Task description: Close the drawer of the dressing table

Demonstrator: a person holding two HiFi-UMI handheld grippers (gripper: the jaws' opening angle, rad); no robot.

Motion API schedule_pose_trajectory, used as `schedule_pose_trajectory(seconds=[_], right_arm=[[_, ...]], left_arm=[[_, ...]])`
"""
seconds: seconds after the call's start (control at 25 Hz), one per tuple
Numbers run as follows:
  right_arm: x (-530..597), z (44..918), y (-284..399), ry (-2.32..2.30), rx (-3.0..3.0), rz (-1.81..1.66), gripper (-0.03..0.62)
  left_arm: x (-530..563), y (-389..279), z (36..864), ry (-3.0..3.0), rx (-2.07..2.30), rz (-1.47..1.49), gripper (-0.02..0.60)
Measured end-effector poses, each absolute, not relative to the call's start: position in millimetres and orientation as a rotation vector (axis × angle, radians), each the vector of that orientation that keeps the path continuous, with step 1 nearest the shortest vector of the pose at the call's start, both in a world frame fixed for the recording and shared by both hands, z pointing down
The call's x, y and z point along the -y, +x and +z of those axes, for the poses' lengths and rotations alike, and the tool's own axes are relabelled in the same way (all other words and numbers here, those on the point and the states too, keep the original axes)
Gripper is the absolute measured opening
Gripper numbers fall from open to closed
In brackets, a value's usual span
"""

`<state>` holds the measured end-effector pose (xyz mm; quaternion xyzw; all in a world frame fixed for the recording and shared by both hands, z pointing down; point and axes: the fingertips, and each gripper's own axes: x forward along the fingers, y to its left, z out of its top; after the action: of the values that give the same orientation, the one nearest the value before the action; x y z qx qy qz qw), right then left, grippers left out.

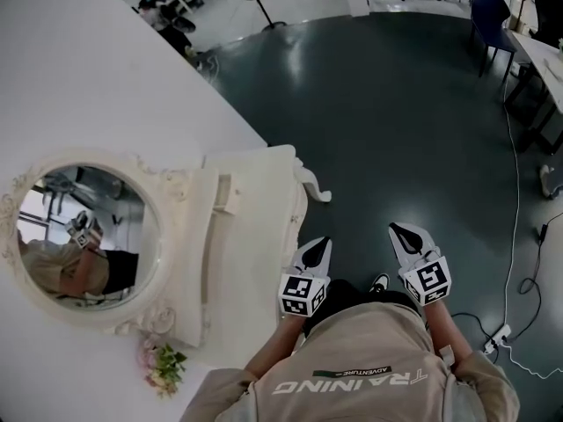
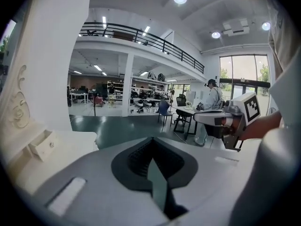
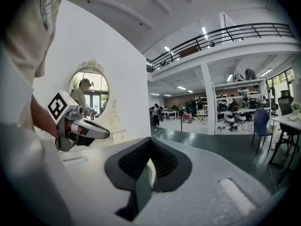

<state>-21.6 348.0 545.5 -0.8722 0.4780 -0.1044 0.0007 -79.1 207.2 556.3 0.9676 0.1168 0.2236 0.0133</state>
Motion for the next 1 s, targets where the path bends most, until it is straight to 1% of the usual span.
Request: schedule_pose_trajectory(seconds=[0.32,0.52,0.8,1.0], right_arm=[[-357.1,572.1,6.5,-2.740,-1.500,-0.432,0.002],[-335.5,556.3,55.4,-2.772,-1.491,-0.377,0.002],[-290.2,541.0,115.3,-2.800,-1.528,-0.352,0.003],[-260.1,524.3,156.8,-2.845,-1.505,-0.302,0.002]], left_arm=[[-201.6,-34.5,563.4,3.018,-0.382,0.751,0.018],[-184.4,10.4,569.3,2.942,-0.387,0.741,0.018],[-162.3,96.7,545.6,2.982,-0.464,0.604,0.018],[-126.4,134.5,543.4,2.932,-0.459,0.591,0.018]])
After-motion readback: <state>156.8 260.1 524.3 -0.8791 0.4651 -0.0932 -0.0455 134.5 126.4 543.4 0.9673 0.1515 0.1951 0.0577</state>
